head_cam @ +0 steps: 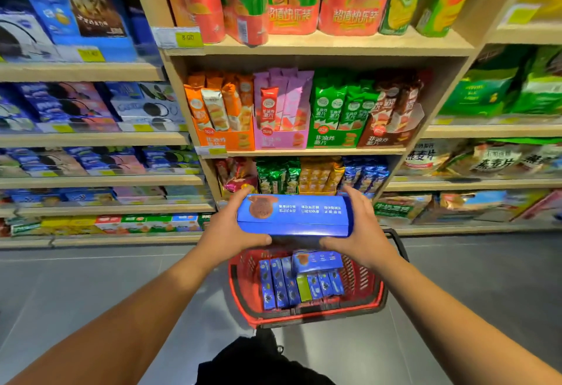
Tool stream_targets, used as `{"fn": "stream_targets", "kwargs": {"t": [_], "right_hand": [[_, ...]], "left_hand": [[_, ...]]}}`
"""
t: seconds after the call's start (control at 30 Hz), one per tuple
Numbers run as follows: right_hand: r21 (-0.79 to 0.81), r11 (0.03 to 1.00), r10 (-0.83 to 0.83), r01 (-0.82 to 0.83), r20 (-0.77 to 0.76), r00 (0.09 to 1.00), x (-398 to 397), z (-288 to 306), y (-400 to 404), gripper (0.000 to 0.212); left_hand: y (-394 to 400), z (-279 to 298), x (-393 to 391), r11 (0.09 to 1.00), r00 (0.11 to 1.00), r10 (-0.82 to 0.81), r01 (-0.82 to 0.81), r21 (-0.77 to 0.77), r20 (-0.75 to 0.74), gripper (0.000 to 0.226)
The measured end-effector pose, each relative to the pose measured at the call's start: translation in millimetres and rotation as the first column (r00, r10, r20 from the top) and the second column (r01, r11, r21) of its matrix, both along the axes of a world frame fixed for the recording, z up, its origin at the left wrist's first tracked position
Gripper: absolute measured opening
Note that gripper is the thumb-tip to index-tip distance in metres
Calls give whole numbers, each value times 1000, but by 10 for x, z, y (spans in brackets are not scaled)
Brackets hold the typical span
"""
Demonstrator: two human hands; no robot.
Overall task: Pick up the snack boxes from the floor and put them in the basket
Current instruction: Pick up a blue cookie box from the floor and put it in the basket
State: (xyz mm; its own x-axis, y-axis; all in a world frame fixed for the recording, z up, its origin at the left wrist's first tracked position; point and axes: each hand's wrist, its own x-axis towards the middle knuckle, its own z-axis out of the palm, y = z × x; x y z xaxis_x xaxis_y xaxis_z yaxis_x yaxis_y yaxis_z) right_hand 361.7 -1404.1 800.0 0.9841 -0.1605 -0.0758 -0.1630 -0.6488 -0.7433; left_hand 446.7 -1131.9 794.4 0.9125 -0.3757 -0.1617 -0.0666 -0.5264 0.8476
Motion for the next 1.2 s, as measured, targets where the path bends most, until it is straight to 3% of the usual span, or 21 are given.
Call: {"fn": "stream_targets", "kwargs": {"t": [0.13,0.37,0.6,0.83,1.0,1.07,1.2], "right_hand": [[181,974,-124,137,-80,989,124,-92,-258,115],[229,935,-243,271,-142,960,191,-360,-676,119],[210,955,-159,208,-228,961,305,-821,-1164,104],[273,958,17,89,-362,932,387,-1640,-1565,93],[270,962,94,34,-445,891,354,-2460,-1764,105],[265,964,107,32,-494,863,369,-2777,-1778,111],[231,968,40,97,-526,850,381,-3593,-1783,98]], "left_hand": [[-344,-139,323,996,993,-81,78,-33,-81,110],[-929,-461,508,994,987,-113,112,-14,-117,121],[-1340,-931,390,999,958,12,-20,-27,-286,116],[-1633,-1678,-56,977,910,215,-195,90,-356,121],[-1816,-2419,-263,939,838,340,-276,206,-427,116],[-1863,-2757,-263,934,818,353,-281,221,-453,107],[-1932,-3602,-117,948,821,308,-221,230,-482,103]]}}
